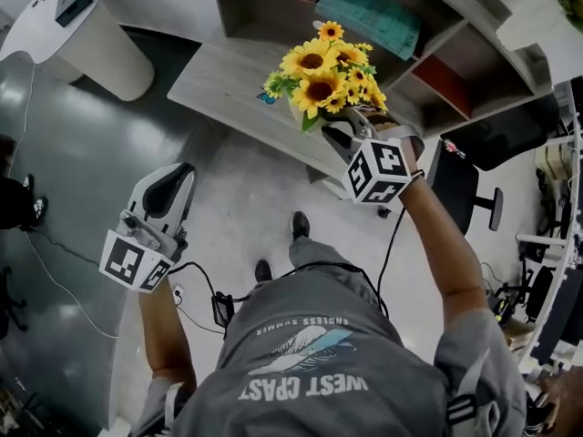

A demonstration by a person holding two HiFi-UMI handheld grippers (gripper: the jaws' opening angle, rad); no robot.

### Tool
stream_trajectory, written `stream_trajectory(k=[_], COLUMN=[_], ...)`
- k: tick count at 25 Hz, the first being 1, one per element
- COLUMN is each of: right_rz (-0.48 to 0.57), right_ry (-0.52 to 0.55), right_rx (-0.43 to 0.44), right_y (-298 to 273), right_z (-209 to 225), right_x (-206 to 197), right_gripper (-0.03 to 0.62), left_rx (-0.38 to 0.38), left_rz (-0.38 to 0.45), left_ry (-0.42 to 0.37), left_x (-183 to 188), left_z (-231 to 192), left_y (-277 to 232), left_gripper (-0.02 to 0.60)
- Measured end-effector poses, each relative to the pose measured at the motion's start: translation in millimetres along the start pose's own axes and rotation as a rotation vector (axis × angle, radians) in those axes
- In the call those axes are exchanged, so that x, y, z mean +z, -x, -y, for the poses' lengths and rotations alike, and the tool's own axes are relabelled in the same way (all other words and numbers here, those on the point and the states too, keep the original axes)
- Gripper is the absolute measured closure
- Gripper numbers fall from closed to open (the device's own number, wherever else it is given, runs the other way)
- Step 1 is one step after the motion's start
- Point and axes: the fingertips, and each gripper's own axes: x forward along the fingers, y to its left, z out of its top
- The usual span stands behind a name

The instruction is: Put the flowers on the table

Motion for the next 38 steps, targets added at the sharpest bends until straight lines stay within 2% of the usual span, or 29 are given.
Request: stream_trajectory(k=[3,9,20,38], right_rz=[0.016,0.01,-0.028,-0.1], right_ry=[0.011,-0.008,-0.01,-0.018], right_rx=[-0.013,-0.02,0.006,0.044], right_y=[58.2,65.3,20.1,-59.0], right_z=[-12.6,-13.4,-15.1,-15.2], right_x=[34.1,32.8,-6.8,-54.1], right_gripper=[0.493,0.493,0.493,0.493], left_rx=[0.025,0.049,0.092,0.12], left_rz=[-0.003,-0.015,-0.055,-0.098], left_ry=[-0.019,-0.014,0.019,0.093], left_x=[52.9,72.0,51.6,16.6], left_z=[42.9,63.9,62.7,48.9], left_y=[54.4,78.9,80.5,76.4], left_gripper=[0.543,0.544,0.543,0.544])
